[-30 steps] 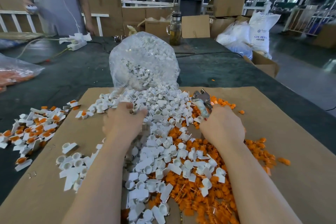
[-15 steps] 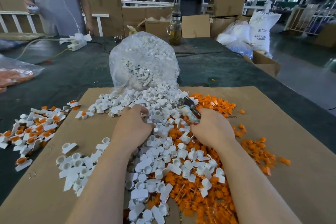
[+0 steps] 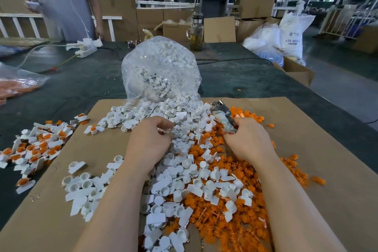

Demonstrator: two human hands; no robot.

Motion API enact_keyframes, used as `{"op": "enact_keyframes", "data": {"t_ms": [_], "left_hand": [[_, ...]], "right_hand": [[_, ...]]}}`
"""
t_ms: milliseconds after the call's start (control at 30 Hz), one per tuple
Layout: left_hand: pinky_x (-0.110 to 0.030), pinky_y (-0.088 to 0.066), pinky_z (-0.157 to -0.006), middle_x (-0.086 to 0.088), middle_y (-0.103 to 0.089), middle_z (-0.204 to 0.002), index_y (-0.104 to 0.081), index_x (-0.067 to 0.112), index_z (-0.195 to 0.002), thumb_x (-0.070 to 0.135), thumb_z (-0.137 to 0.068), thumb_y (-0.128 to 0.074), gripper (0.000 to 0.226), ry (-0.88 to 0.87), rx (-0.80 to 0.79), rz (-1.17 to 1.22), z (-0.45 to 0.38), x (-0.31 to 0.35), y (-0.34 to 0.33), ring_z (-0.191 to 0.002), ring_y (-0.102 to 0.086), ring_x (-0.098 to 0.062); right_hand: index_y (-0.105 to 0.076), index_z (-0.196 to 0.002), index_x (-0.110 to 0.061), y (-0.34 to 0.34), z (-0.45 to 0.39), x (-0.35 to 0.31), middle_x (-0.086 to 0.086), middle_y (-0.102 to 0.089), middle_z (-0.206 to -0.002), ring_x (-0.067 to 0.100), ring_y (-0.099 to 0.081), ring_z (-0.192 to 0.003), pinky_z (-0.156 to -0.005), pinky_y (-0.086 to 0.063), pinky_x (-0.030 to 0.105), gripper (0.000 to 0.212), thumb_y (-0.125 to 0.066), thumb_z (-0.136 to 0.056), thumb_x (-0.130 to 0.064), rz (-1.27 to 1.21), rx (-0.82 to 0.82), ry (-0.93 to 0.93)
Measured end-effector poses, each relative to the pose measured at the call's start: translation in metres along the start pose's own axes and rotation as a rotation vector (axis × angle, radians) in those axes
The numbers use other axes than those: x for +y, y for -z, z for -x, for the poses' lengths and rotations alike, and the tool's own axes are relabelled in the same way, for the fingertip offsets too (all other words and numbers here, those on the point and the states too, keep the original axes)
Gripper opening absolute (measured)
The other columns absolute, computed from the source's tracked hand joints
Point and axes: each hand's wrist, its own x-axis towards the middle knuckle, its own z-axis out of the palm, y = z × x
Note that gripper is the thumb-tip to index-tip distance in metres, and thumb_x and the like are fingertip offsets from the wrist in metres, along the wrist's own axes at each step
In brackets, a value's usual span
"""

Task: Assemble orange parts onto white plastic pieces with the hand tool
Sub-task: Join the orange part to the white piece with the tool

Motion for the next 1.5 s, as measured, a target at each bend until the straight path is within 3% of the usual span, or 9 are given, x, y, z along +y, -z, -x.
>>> {"op": "enact_keyframes", "data": {"t_ms": [200,333,533,733,900,1167,1300,1367,1500], "left_hand": [[-0.039,-0.044,-0.094,-0.01,-0.053,-0.129,-0.054,0.024,-0.126,0.037,-0.085,-0.066,0.044,0.209,-0.056,-0.406,0.0,-0.002,0.005,-0.117,-0.052,-0.031],[-0.039,-0.046,-0.098,0.002,-0.062,-0.123,-0.061,0.031,-0.124,0.029,-0.087,-0.064,0.037,0.185,-0.099,-0.348,0.004,0.003,0.007,-0.112,-0.058,-0.024],[-0.027,-0.046,-0.079,0.005,-0.066,-0.108,-0.069,0.027,-0.116,0.019,-0.087,-0.07,0.031,0.159,-0.069,-0.248,0.004,0.0,0.01,-0.094,-0.059,-0.015],[-0.03,-0.055,-0.059,0.003,-0.073,-0.072,-0.074,0.024,-0.098,0.02,-0.086,-0.075,0.013,0.168,-0.011,-0.098,0.004,0.0,0.01,-0.052,-0.06,-0.014],[-0.021,-0.046,-0.058,0.013,-0.07,-0.08,-0.074,0.028,-0.088,0.03,-0.085,-0.076,0.005,0.097,0.091,0.003,0.003,-0.001,0.01,-0.068,-0.061,-0.002],[-0.019,-0.059,-0.073,0.003,-0.078,-0.087,-0.075,0.022,-0.091,0.004,-0.092,-0.066,0.021,0.181,-0.008,0.726,0.001,0.012,0.01,-0.077,-0.075,-0.012],[-0.03,-0.055,-0.084,0.0,-0.078,-0.085,-0.074,0.017,-0.091,0.015,-0.086,-0.075,0.005,0.234,0.005,0.821,0.002,0.016,0.006,-0.081,-0.076,-0.014],[-0.028,-0.054,-0.082,0.004,-0.078,-0.084,-0.074,0.018,-0.091,0.024,-0.078,-0.083,0.016,0.211,0.011,0.822,0.004,0.018,0.006,-0.08,-0.075,-0.012],[-0.024,-0.056,-0.079,0.002,-0.077,-0.08,-0.073,0.012,-0.094,0.012,-0.082,-0.078,0.012,0.155,0.063,0.782,0.006,0.02,0.002,-0.078,-0.076,-0.013]], "right_hand": [[-0.056,-0.077,-0.025,0.002,0.001,0.003,-0.005,-0.059,-0.074,0.011,-0.056,-0.066,-0.048,-0.035,0.024,0.013,-0.065,-0.083,-0.031,0.089,-0.178,0.049],[-0.06,-0.085,-0.028,-0.002,0.001,0.0,-0.006,-0.059,-0.08,0.01,-0.056,-0.071,-0.052,-0.04,0.026,0.01,-0.067,-0.083,-0.034,0.131,-0.244,0.089],[-0.055,-0.081,-0.029,-0.006,0.001,-0.001,-0.008,-0.059,-0.079,0.012,-0.058,-0.073,-0.061,-0.052,0.031,0.017,-0.065,-0.084,-0.043,0.142,-0.178,0.076],[-0.052,-0.076,-0.028,-0.004,0.002,-0.006,-0.008,-0.057,-0.075,0.008,-0.053,-0.066,-0.05,-0.035,0.026,0.025,-0.067,-0.085,-0.045,-0.025,-0.004,0.054],[-0.058,-0.083,-0.022,-0.004,0.004,-0.01,-0.006,-0.058,-0.078,0.01,-0.054,-0.069,-0.053,-0.036,0.027,0.024,-0.069,-0.084,-0.044,-0.172,0.084,0.059],[-0.064,-0.092,-0.019,-0.006,0.007,-0.021,-0.006,-0.063,-0.081,0.011,-0.058,-0.069,-0.057,-0.043,0.026,0.011,-0.069,-0.087,-0.027,-0.408,0.116,0.167],[-0.067,-0.101,-0.019,-0.006,0.01,-0.028,-0.01,-0.066,-0.087,0.007,-0.06,-0.074,-0.063,-0.048,0.026,0.017,-0.07,-0.088,-0.028,-0.456,0.146,0.209],[-0.066,-0.1,-0.02,-0.006,0.011,-0.03,-0.011,-0.065,-0.088,0.005,-0.061,-0.078,-0.067,-0.051,0.025,0.016,-0.07,-0.088,-0.028,-0.467,0.15,0.234],[-0.065,-0.093,-0.019,-0.007,0.015,-0.033,-0.009,-0.064,-0.08,0.007,-0.06,-0.073,-0.058,-0.049,0.022,0.008,-0.069,-0.088,-0.024,-0.491,0.155,0.284]]}}
